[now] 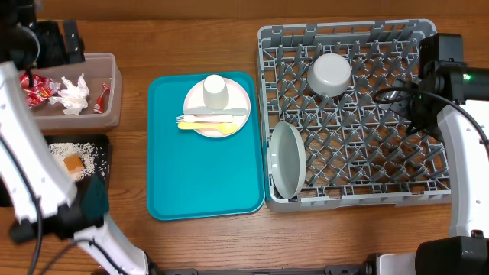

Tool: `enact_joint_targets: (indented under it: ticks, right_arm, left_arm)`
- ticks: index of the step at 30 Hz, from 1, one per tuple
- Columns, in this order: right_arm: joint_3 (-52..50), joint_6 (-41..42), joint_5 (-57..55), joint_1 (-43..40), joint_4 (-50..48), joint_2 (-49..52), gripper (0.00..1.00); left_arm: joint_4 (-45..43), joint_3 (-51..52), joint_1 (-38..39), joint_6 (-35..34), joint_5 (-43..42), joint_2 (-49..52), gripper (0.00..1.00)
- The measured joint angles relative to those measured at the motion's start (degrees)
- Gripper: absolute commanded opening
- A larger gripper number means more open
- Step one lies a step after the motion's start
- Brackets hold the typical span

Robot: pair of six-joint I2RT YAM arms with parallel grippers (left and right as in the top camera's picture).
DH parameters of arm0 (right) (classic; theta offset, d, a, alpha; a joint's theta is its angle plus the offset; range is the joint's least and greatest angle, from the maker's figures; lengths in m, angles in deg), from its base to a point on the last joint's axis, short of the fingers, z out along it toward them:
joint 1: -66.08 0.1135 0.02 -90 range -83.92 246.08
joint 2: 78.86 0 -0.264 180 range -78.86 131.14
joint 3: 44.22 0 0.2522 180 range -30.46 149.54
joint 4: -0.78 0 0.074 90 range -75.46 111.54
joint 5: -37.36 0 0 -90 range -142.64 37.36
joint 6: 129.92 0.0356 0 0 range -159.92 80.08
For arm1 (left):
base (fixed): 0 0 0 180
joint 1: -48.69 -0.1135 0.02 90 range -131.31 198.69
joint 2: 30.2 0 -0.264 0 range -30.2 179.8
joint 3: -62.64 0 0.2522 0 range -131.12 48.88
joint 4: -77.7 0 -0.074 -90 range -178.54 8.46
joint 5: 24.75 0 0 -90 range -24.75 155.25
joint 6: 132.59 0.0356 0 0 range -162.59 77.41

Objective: Sort waste into correct bins and load items into the dishwasher rack

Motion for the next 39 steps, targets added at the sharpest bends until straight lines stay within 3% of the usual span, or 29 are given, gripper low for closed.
enact_joint_targets:
  ticks: [11, 23, 29, 39]
  right_arm:
    - [0.0, 0.02, 0.0, 0.02, 0.0, 0.0, 1.0]
    - [0.0, 0.02, 0.0, 0.0, 0.0, 0.0, 1.0]
    - [0.0, 0.0, 0.0, 0.0, -0.02, 0.0, 1.0]
    - [0.0, 0.02, 0.0, 0.0, 0.0, 0.0, 1.0]
  left_arm:
    - [-0.37, 31.98, 0.0, 2.47, -0.7, -19.58, 1.0]
    - [-12.57, 58.14, -2.36, 3.32, -0.85, -41.0, 1.0]
    - [-16.68, 68.83, -6.73, 3.32, -1.73, -44.06, 1.0]
    - [-21.55, 80.87, -12.44, 3.28, -10.8, -43.87, 1.0]
